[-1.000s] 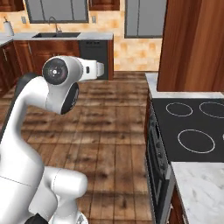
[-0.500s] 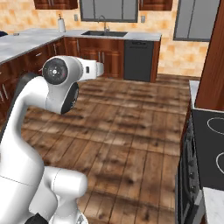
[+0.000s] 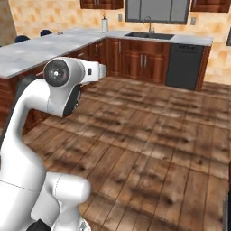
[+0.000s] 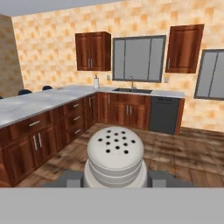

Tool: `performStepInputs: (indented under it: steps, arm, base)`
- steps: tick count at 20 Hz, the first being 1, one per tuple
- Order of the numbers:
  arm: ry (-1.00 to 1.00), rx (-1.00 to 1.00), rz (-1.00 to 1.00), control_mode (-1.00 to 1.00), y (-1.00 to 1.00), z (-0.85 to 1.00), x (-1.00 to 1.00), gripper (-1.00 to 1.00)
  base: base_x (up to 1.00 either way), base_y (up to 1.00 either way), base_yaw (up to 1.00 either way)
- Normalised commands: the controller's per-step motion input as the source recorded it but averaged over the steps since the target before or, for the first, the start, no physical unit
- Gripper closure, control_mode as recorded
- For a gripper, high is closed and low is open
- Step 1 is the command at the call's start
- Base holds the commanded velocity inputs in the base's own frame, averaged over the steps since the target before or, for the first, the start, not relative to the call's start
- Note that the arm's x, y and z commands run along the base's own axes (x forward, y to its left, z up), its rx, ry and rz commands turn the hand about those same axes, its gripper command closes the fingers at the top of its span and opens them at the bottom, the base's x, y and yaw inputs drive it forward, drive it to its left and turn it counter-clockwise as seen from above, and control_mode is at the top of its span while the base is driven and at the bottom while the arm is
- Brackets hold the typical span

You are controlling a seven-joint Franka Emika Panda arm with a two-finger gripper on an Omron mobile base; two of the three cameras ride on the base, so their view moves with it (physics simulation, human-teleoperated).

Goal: Retrieve the shaker from the cabinet and place it next the steak on a plate on the dining table.

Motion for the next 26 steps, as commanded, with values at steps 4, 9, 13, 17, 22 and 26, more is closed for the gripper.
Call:
performStepInputs:
  steps: [4, 9, 13, 17, 22, 26]
  arm:
    - [0.0, 0.0, 0.0, 1.0, 0.0, 0.0, 0.0, 1.0]
    - [0.0, 0.0, 0.0, 1.0, 0.0, 0.0, 0.0, 1.0]
    - [0.0, 0.0, 0.0, 1.0, 0.0, 0.0, 0.0, 1.0]
    - [0.0, 0.0, 0.0, 1.0, 0.0, 0.0, 0.0, 1.0]
    - [0.0, 0.0, 0.0, 1.0, 0.0, 0.0, 0.0, 1.0]
    - [0.0, 0.0, 0.0, 1.0, 0.0, 0.0, 0.0, 1.0]
  base:
    - [0.33, 0.81, 0.28]
    - [0.42, 0.85, 0.26]
    - [0.54, 0.89, 0.24]
    - [0.63, 0.86, 0.23]
    - [0.79, 0.91, 0.18]
    - [0.85, 0.94, 0.14]
